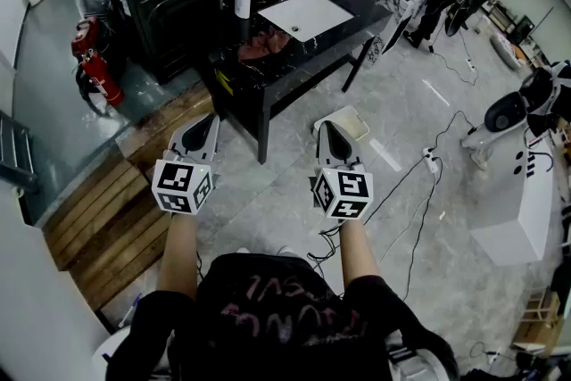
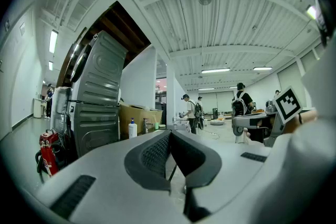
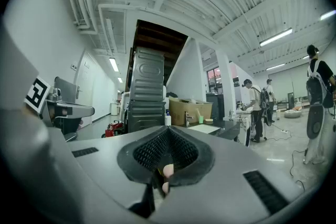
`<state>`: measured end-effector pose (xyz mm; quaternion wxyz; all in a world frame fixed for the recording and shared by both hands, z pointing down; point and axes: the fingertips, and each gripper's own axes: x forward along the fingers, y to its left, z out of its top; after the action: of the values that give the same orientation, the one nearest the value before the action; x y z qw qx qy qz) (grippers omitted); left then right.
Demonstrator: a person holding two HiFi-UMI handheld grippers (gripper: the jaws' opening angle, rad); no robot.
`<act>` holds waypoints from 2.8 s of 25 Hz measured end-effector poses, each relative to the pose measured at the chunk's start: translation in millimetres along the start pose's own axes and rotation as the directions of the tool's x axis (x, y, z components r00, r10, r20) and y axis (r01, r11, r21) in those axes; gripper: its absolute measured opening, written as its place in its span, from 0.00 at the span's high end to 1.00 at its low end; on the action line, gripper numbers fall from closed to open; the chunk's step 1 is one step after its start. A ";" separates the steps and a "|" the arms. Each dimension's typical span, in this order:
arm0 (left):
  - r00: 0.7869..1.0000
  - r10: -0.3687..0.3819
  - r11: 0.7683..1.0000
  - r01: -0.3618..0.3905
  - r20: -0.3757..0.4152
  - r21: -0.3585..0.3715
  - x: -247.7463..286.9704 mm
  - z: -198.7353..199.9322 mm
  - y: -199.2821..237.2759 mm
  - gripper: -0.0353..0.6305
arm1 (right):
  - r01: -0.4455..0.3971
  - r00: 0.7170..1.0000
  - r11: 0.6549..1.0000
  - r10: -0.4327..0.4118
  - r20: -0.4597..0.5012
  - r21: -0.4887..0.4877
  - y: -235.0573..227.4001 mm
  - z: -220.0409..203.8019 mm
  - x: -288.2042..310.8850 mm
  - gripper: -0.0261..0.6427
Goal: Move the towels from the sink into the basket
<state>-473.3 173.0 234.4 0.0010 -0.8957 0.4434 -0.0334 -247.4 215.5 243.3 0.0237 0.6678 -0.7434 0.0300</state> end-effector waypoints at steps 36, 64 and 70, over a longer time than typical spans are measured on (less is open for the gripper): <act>0.995 -0.034 0.999 0.031 -0.091 -0.034 54.9 -43.2 39.6 0.92 | 0.022 0.999 1.000 -0.022 -0.032 0.011 -5.9 -21.7 70.3 0.94; 0.970 0.091 0.994 -0.101 -0.228 -0.033 312.1 -53.3 38.4 0.92 | -0.122 0.988 0.987 0.130 -0.083 0.103 -182.5 -34.0 285.7 0.94; 0.965 0.113 0.991 -0.126 -0.237 -0.041 321.4 -60.1 56.6 0.92 | -0.140 0.984 0.985 0.151 -0.100 0.103 -172.2 -40.7 309.4 0.94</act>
<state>-327.6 -115.0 311.4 -0.0743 -0.8568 0.4943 -0.1263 -109.6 -106.4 309.4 0.0294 0.6094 -0.7856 0.1030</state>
